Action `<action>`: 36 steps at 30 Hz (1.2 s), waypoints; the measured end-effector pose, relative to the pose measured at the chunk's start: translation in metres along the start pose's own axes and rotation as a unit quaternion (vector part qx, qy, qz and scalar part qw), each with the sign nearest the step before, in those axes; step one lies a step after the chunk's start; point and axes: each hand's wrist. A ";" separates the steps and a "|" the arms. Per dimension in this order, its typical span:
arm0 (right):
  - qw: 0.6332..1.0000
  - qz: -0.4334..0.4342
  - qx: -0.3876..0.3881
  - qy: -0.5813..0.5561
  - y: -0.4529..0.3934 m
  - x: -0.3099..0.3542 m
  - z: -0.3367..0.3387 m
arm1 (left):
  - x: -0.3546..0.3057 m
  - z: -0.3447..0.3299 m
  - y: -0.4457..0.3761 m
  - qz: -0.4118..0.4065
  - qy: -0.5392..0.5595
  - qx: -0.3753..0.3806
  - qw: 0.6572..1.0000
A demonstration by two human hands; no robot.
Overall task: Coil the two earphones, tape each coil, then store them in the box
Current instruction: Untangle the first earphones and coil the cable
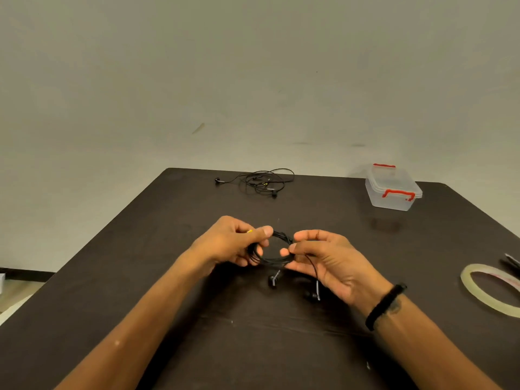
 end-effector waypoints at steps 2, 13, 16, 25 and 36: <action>0.996 0.045 -0.005 0.082 0.000 -0.004 0.000 | 0.005 0.004 -0.005 -0.034 -0.131 -0.046 0.990; 0.858 0.198 -0.008 0.475 0.018 -0.019 -0.021 | 0.048 0.016 0.034 -0.047 0.062 -0.152 0.985; 0.856 0.204 -0.009 0.476 0.025 -0.023 -0.026 | 0.050 0.012 0.042 -0.055 0.099 -0.181 0.977; 0.956 0.075 0.037 0.281 0.043 -0.034 -0.051 | 0.050 0.011 0.076 0.034 0.149 -0.165 0.975; 0.985 -0.125 0.101 0.064 0.049 -0.033 -0.117 | 0.044 0.070 0.120 0.074 0.080 -0.196 0.975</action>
Point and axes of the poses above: each hand's wrist, its own y-axis away from the middle knuckle, its own z-axis out of the back of the hand, x = y × z, and after that the axes turned 11 degrees about z, right-handed
